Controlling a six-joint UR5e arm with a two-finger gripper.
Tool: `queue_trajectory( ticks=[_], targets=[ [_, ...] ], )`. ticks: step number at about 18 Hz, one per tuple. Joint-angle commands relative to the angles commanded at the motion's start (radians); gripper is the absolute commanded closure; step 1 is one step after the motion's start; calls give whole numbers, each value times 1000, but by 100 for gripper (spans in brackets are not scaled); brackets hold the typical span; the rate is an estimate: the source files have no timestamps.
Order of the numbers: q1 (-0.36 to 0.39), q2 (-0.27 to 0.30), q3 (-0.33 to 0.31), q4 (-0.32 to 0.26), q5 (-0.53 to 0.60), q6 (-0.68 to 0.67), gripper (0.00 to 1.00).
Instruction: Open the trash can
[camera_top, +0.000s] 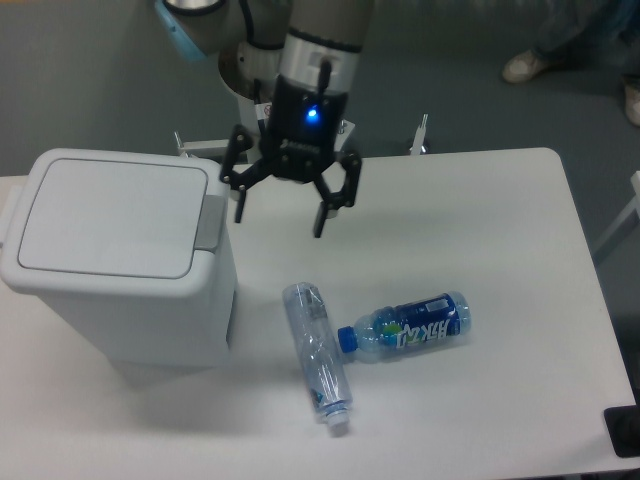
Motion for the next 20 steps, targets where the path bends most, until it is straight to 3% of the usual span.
queue_trajectory(
  ticks=[20],
  targets=[
    [0, -5, -26, 23, 0, 11, 0]
  ],
)
